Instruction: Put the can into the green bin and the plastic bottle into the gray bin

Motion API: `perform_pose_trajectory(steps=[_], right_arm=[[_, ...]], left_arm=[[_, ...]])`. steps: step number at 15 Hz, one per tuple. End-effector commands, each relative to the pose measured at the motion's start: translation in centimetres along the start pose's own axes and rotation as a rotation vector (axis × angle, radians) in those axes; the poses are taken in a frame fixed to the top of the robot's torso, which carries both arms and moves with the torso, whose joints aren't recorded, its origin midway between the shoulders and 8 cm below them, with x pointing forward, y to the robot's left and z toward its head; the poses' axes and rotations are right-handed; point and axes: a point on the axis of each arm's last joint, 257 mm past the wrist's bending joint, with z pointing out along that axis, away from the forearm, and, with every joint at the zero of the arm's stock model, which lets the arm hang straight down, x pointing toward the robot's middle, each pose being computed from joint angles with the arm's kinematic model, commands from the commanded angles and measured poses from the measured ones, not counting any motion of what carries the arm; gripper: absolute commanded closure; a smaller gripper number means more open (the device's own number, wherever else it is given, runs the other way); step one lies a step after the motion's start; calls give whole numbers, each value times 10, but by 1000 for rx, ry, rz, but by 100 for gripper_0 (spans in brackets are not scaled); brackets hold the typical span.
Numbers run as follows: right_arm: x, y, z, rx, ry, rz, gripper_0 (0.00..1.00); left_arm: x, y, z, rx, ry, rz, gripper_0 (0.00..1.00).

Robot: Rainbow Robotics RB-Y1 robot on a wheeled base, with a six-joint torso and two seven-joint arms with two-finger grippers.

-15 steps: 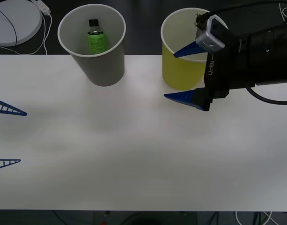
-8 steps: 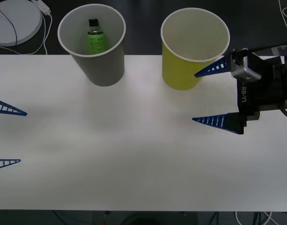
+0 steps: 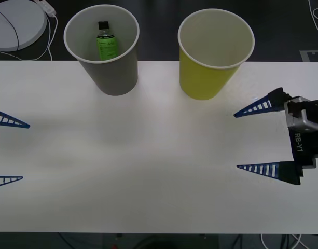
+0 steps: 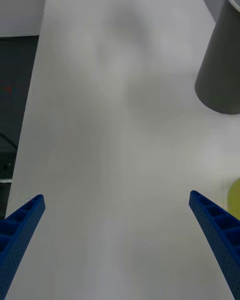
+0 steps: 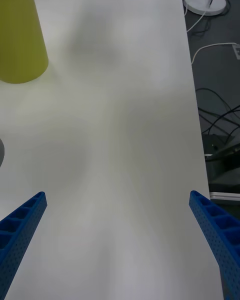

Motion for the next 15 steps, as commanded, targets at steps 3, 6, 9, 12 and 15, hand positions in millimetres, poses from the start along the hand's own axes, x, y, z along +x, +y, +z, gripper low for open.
perform_pose_trajectory(steps=[3,6,9,12,15], right_arm=[[2,25,0,-36,-27,40,0],[0,35,-1,-49,-52,58,0],[-6,28,-3,-14,-88,56,0],[-10,18,-3,31,-109,55,0],[-11,17,-3,38,-117,57,0]], left_arm=[[0,0,0,0,0,0,0],[0,0,0,0,0,0,0],[0,0,0,0,0,0,0],[0,0,0,0,0,0,0],[0,0,0,0,0,0,0]])
